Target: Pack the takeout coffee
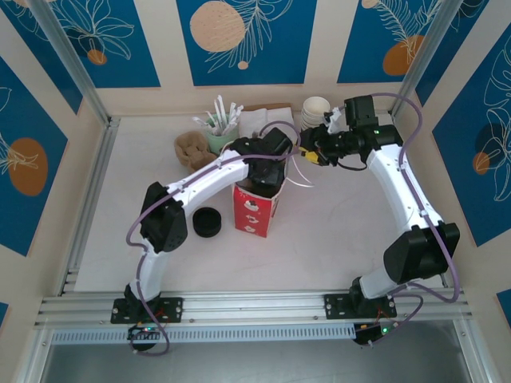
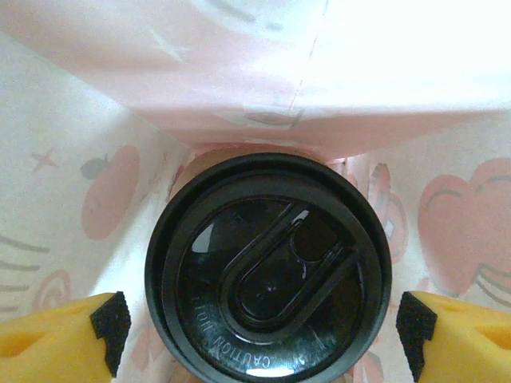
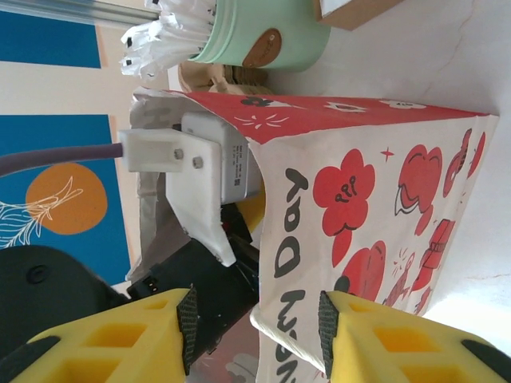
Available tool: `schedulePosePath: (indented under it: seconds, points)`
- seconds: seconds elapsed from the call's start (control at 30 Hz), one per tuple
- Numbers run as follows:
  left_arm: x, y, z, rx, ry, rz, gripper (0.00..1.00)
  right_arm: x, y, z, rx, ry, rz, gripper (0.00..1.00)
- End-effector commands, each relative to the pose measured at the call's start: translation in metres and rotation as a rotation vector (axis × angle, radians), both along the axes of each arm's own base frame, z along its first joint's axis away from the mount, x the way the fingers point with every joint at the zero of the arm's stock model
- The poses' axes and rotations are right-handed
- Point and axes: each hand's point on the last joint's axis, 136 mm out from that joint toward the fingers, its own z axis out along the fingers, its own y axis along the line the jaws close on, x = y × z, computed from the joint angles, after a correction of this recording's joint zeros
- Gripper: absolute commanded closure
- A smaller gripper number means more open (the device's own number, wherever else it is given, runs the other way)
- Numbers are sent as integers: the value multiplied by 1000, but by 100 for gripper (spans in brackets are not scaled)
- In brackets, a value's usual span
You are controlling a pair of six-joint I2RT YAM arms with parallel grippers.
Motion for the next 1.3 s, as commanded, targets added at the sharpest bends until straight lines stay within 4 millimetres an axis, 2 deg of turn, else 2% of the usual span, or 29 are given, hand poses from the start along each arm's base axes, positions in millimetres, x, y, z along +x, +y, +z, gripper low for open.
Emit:
schedulePosePath:
  seconds: [0.0, 0.23, 0.57, 0.67, 0.97, 1.27]
  points:
    - [0, 8, 11, 3, 9, 38, 10, -4, 9, 5, -4, 13, 23, 52]
    - [-2, 10, 23, -13, 14, 63, 3, -8, 17, -6, -34, 49, 62, 52]
    - [-5, 8, 40, -49, 13, 67, 0, -11, 10, -14, -160, 48, 85, 55]
    - [-7, 9, 41, -52, 19, 69, 0, -10, 7, -16, -194, 45, 93, 66]
    - [-12, 9, 43, -67, 41, 63, 0, -9, -3, -21, -303, 38, 118, 88]
    - [-18, -1, 65, -161, 35, 41, 2, -11, -10, -17, -402, 20, 158, 100]
